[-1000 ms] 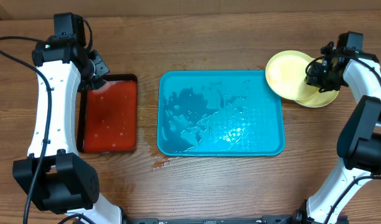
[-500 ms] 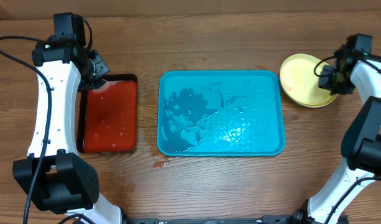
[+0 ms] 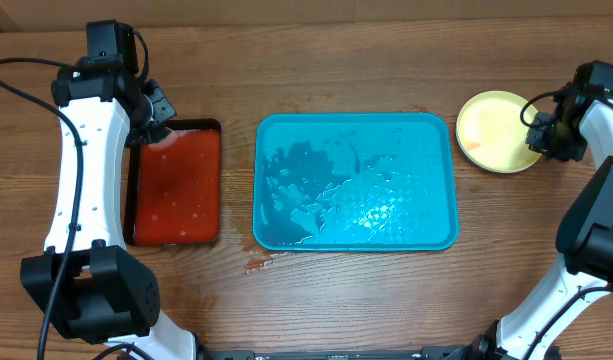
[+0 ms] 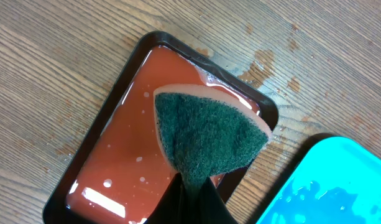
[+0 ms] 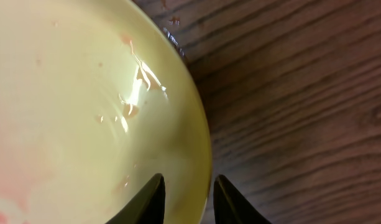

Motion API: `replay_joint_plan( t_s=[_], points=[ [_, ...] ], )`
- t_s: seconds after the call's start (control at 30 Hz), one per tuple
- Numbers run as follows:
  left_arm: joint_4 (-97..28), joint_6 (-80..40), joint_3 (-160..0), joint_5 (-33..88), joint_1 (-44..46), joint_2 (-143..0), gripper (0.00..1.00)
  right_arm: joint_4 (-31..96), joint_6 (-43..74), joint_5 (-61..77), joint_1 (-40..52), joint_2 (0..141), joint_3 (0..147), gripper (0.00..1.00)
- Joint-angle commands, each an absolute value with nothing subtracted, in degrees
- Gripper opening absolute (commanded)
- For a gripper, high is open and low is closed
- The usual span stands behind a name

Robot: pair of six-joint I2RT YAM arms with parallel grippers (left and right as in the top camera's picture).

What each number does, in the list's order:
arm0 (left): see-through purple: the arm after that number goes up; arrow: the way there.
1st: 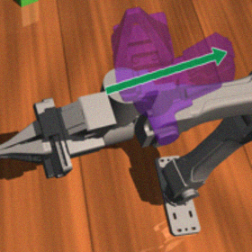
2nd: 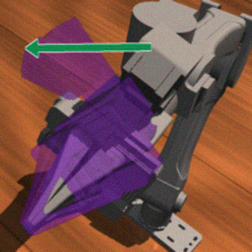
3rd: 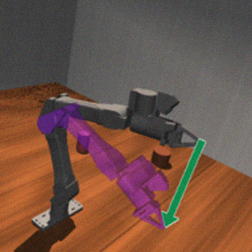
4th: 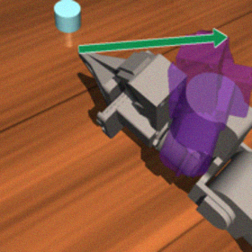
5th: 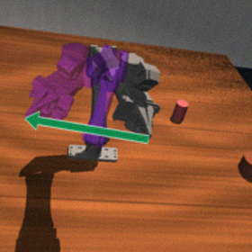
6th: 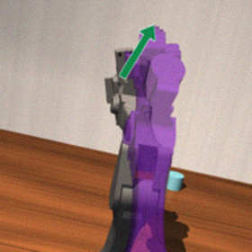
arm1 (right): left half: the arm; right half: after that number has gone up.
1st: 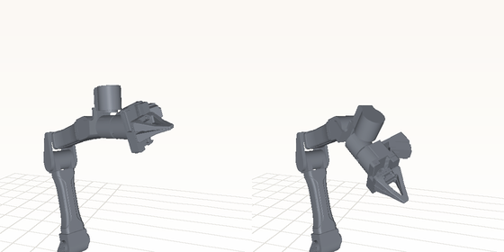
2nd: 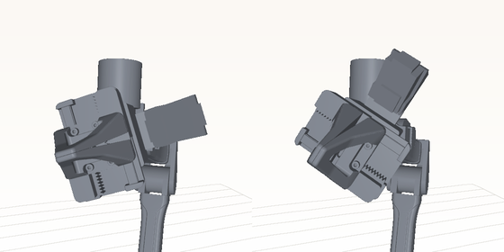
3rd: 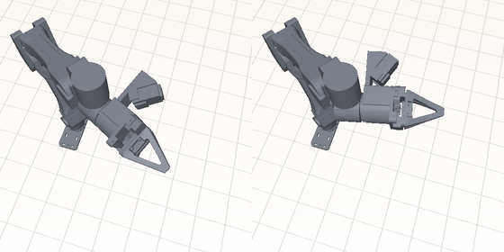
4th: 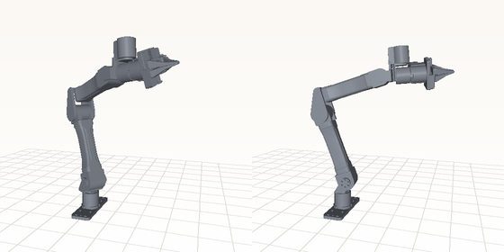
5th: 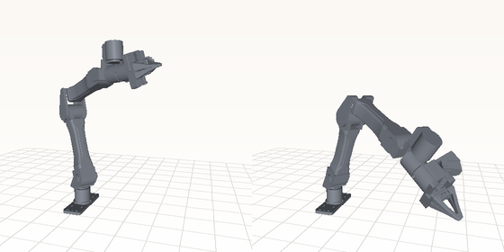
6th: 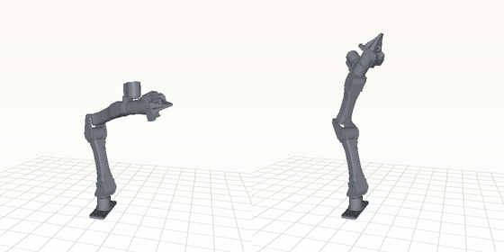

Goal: Clean dirty plates on tray and stack at the side
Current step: 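Lower the yellow plate onto the plate stack and release it, then release the sponge into the red tray with the left gripper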

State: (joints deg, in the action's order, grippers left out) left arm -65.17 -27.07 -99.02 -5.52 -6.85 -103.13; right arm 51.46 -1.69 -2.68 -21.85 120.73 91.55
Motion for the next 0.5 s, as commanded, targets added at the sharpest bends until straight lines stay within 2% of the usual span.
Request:
replay_joint_plan(
  t_s=[0.0, 0.03, 0.17, 0.2, 0.23, 0.3, 0.47],
  points=[
    [-65.3, -26.9, -99.1, -5.1, -6.8, -103.5, 0.04, 53.1, -1.7, 1.0, -20.9, 118.5, 96.7, 0.32],
    [-65.6, -26.9, -99.0, -5.1, -6.9, -103.5, 0.04, 54.1, -1.7, 2.5, -20.6, 117.8, 97.8, 0.38],
    [-67.2, -28.0, -96.6, -5.3, -8.1, -103.8, 0.04, 57.1, -1.7, 9.8, -19.1, 114.0, 101.1, 0.49],
    [-67.1, -28.0, -95.2, -5.3, -8.4, -103.8, 0.04, 57.2, -1.7, 11.9, -18.6, 112.5, 101.3, 0.54],
    [-67.2, -28.4, -93.4, -5.3, -8.8, -103.8, 0.04, 57.1, -1.7, 13.4, -18.1, 111.1, 101.3, 0.63],
    [-66.1, -28.5, -89.5, -5.3, -9.4, -103.8, 0.04, 57.1, -1.7, 16.1, -17.0, 108.4, 101.3, 0.98],
    [-58.8, -29.0, -79.8, -5.3, -11.3, -103.8, 0.04, 57.4, -1.7, 22.2, -14.2, 102.9, 101.3, 1.0]
  ],
)
